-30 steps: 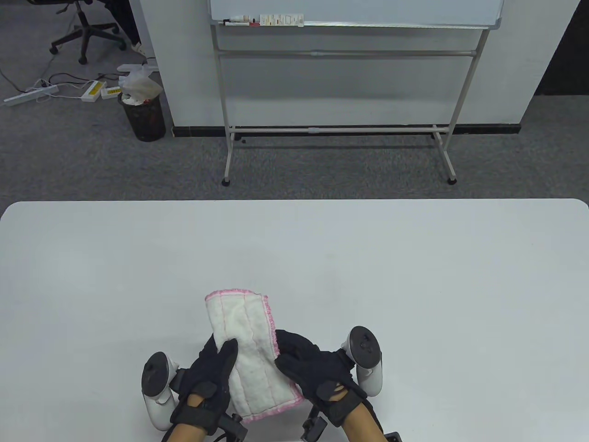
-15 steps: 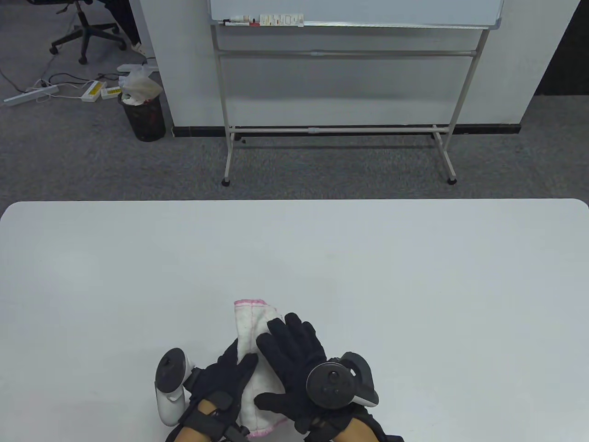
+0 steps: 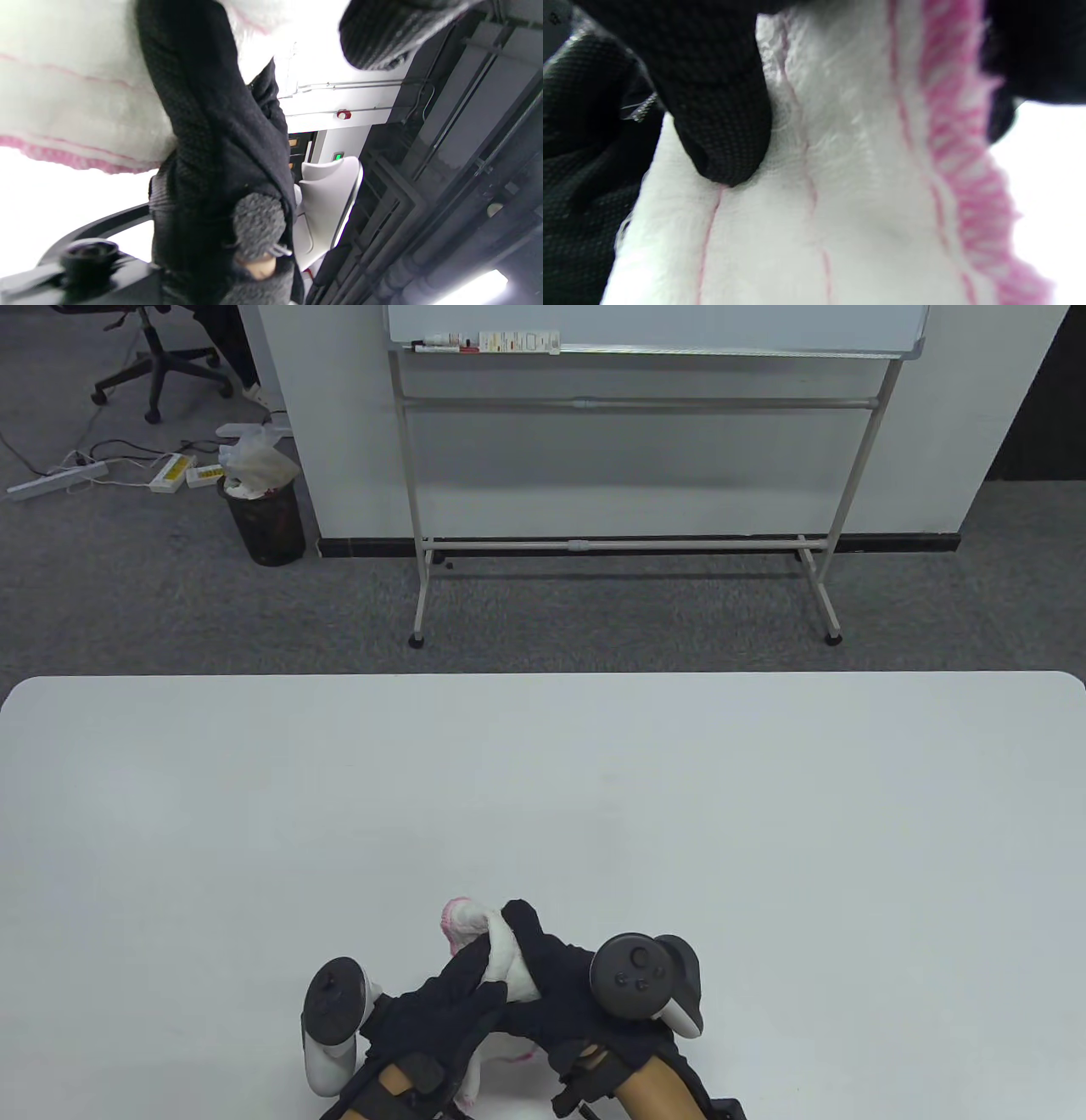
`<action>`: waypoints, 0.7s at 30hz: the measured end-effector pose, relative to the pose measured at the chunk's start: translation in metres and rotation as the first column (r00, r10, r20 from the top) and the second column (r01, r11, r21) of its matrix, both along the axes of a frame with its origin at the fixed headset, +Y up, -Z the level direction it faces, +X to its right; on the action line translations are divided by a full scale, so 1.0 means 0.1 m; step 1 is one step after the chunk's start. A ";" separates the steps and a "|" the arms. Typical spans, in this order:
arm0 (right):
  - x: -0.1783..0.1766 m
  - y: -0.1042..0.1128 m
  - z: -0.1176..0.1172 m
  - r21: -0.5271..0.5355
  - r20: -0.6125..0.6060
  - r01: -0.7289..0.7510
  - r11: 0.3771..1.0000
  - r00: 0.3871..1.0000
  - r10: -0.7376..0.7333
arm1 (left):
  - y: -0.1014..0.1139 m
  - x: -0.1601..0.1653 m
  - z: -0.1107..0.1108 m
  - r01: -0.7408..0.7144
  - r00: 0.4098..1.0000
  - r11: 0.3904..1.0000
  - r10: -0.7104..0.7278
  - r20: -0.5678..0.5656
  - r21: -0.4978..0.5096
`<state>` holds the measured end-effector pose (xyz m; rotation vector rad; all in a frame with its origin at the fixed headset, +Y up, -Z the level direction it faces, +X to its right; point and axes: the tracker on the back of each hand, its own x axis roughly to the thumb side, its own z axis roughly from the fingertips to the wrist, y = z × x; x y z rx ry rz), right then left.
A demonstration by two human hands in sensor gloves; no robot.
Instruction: Squeeze dry dish cloth into compact mass
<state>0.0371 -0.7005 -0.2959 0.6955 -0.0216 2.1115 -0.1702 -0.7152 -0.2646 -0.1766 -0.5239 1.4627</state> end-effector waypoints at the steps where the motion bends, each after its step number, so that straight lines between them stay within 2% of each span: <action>1: 0.01 0.00 -0.01 -0.003 0.002 0.014 1.000 1.000 -0.014 | 0.04 -0.01 0.02 0.030 1.000 0.999 -0.030 -0.001 0.016; 5: 0.09 0.00 -0.04 -0.041 0.033 0.060 0.997 0.998 -0.058 | 0.13 -0.06 0.07 0.156 0.987 0.983 -0.150 -0.062 0.097; 9: 0.19 -0.01 -0.06 -0.038 0.103 0.058 0.998 0.993 -0.053 | 0.11 -0.11 0.06 0.131 0.988 0.988 -0.123 -0.093 0.085; 13: 0.27 -0.01 -0.05 -0.011 0.175 0.100 0.995 0.980 -0.097 | 0.10 -0.19 0.05 0.149 0.975 0.986 -0.135 -0.175 0.069; 16: 0.30 0.07 0.02 0.142 0.260 0.056 0.988 0.961 -0.092 | 0.07 -0.20 0.08 0.134 0.969 0.991 -0.129 -0.210 0.012; 18: 0.28 0.12 0.09 0.259 0.291 0.054 0.964 0.948 -0.132 | 0.02 -0.15 0.13 0.067 0.986 0.990 -0.084 -0.141 -0.123; 21: 0.24 0.17 0.16 0.340 0.303 0.054 0.939 0.939 -0.164 | -0.04 -0.06 0.19 0.048 0.998 0.963 -0.054 -0.017 -0.264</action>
